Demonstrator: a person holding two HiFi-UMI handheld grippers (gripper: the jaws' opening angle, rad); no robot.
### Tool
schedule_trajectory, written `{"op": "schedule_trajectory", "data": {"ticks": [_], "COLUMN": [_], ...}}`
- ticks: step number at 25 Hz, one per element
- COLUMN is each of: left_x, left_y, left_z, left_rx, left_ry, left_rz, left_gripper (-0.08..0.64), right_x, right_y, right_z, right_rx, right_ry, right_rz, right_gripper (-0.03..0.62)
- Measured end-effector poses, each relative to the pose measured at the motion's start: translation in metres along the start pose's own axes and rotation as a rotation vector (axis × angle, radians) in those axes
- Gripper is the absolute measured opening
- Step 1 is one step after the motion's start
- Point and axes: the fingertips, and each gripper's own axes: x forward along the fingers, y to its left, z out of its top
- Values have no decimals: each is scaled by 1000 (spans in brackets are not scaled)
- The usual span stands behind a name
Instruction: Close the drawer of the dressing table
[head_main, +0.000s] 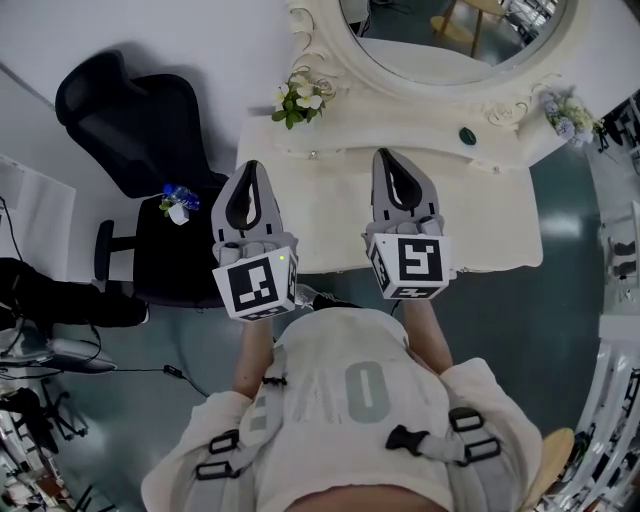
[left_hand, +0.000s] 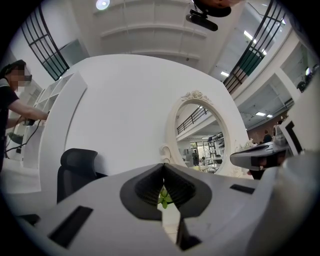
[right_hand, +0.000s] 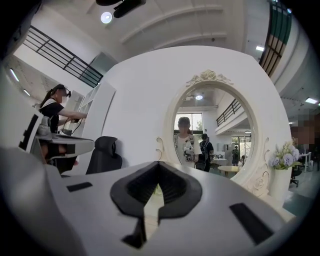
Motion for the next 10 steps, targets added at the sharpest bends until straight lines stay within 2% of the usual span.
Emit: {"op": "schedule_trajectory", "data": {"ticks": [10], "left_x": [2], "left_y": [-7], "left_z": [-2], "left_rx": [3], "left_ry": [8], "left_rz": [8], "left_gripper": [18], "right_x": [-3], "right_y": [-9], "right_z": [-2], "right_rx": [-7], "right_ry": [4], "right_rz": [4], "right_gripper": [8]}}
